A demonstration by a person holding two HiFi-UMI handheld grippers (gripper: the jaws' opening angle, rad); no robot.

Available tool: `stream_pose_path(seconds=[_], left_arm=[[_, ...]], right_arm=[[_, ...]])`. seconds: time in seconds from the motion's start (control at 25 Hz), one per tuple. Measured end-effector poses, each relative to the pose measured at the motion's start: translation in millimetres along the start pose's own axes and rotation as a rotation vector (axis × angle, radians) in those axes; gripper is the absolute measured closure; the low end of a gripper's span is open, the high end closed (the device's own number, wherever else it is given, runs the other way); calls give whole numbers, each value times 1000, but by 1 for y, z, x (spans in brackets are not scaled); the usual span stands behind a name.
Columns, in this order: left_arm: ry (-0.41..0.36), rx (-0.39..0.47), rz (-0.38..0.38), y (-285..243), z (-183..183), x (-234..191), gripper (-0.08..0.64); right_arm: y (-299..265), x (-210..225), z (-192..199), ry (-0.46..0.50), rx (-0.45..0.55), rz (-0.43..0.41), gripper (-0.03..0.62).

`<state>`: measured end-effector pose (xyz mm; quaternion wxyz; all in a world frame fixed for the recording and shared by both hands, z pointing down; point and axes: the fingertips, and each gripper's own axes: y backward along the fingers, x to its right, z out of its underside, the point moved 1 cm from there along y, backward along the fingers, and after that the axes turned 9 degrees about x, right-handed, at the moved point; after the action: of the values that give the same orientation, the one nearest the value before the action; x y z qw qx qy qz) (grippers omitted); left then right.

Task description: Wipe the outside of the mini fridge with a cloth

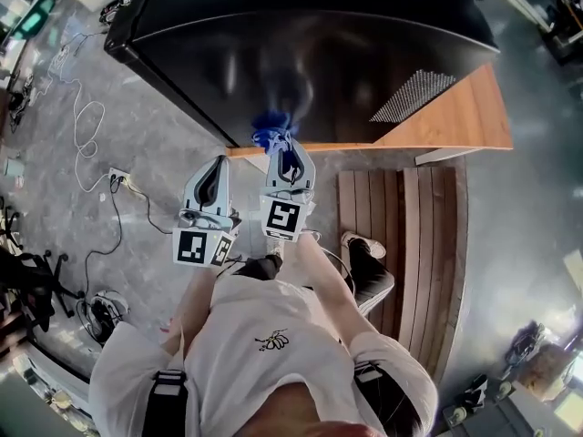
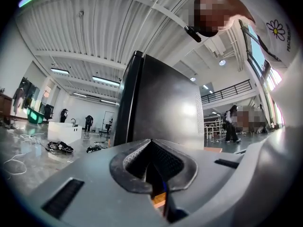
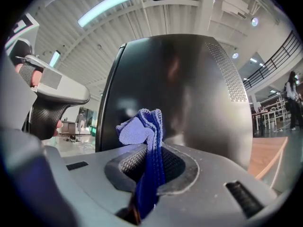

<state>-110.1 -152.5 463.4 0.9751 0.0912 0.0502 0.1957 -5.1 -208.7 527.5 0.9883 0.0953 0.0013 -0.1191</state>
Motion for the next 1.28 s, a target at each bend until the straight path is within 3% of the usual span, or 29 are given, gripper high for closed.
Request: stream_pose_path(seconds=[0.28, 0.6, 0.76, 0.96, 1.28], left_arm=[[29, -9, 39, -33, 19, 64, 555], [58, -23, 68, -57, 38, 109, 555], [24, -28, 78, -55, 39, 127, 555], [29, -42, 39, -46, 44, 115, 555], [20, -27, 13, -35, 33, 81, 555]], right_arm=[[13, 82, 6, 18, 46, 47, 531], [30, 169, 19, 25, -21, 118, 531], [38, 206, 20, 23, -36, 119, 531], [41, 224, 23, 49, -50, 127, 531], [50, 262, 36, 9, -81, 306, 531]])
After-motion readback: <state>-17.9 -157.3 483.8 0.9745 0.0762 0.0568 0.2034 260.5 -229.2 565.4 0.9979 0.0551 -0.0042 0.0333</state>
